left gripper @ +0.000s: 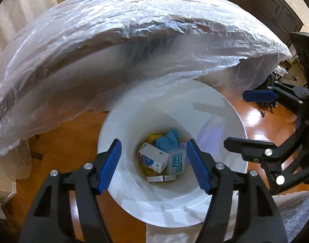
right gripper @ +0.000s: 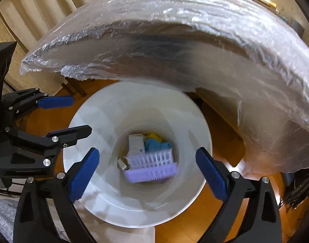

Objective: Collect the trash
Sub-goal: 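Open both tools to drop the cup and roller into the bucket, then move both open tools back over the table toward the cloth and box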

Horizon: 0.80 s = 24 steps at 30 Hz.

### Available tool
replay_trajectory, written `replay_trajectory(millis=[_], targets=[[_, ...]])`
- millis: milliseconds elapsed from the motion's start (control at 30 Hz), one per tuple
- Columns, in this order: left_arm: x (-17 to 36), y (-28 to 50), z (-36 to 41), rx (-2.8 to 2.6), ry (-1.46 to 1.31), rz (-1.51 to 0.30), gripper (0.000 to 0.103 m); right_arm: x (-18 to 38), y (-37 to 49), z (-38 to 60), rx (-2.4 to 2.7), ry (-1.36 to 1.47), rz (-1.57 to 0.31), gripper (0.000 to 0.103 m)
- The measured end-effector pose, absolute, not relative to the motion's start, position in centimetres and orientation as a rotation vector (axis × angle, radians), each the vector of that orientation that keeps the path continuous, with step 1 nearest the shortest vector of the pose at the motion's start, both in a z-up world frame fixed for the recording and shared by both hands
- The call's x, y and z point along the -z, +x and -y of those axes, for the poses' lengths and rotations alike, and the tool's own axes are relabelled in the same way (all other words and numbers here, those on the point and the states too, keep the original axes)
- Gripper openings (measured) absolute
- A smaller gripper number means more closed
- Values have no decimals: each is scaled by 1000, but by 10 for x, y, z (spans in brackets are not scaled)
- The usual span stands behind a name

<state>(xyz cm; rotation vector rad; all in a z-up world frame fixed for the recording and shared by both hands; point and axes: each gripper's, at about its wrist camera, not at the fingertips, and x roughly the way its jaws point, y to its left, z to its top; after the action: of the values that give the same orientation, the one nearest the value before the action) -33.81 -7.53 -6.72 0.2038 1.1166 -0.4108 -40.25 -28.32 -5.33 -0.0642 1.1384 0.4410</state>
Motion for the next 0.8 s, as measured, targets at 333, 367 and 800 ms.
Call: replay_trajectory(millis=[333, 367, 800], targets=[[-6, -350, 56, 392, 171, -1016, 70, -44, -419, 329, -395, -31, -891, 94], [-20, -353, 56, 402, 169, -976, 80, -60, -421, 333, -387, -35, -845, 96], [-113, -211, 93, 448, 185, -702, 102, -126, -219, 365, -165, -35, -736, 99]])
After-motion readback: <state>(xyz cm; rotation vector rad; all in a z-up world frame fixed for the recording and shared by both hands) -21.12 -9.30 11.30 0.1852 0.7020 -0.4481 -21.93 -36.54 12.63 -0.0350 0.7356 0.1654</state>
